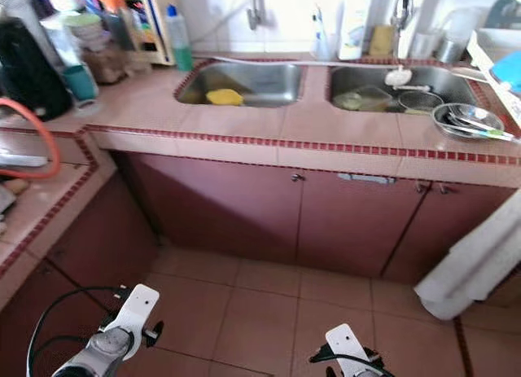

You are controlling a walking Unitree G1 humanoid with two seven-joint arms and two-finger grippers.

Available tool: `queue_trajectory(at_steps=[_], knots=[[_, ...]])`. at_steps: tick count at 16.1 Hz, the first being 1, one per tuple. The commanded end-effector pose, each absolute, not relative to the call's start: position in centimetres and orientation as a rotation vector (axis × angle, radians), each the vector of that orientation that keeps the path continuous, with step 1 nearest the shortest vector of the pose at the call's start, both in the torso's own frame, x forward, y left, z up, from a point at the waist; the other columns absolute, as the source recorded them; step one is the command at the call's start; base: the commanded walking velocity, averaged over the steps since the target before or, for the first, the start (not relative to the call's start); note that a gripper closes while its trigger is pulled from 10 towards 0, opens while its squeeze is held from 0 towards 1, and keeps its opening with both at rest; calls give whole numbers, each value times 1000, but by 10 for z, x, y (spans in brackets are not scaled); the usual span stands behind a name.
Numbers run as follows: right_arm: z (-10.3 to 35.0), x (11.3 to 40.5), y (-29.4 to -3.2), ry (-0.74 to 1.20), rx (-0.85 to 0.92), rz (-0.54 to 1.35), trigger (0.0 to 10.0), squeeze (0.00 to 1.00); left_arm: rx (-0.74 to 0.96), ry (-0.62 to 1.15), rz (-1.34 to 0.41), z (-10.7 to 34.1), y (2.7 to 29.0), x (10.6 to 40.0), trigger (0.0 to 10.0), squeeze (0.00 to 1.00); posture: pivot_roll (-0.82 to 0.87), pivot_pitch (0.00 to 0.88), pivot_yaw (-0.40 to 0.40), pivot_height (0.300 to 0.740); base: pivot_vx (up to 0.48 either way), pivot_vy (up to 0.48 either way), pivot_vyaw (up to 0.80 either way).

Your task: Kitchen organization

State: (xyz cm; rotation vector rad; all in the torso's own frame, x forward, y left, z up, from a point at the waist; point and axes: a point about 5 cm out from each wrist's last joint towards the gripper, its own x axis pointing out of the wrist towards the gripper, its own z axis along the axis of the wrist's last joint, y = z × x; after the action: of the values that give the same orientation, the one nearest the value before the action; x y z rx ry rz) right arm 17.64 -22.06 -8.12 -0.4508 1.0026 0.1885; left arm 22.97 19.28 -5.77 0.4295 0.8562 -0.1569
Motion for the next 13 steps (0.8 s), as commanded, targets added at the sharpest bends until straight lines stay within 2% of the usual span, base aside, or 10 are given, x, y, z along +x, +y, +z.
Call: queue_trajectory(at_steps=[1,3,13], knots=[[-80,180,-220,995,-458,187,10000,0,442,855,-161,-56,196,232,10000,0,-94,0,85,740,0,0,0],[-80,179,-221,1002,-467,184,10000,0,439,855,-163,-55,195,233,10000,0,-96,0,81,740,0,0,-313],[-77,186,-221,991,-474,191,10000,0,434,830,-218,-51,187,241,10000,0,-104,0,80,740,0,0,-736]])
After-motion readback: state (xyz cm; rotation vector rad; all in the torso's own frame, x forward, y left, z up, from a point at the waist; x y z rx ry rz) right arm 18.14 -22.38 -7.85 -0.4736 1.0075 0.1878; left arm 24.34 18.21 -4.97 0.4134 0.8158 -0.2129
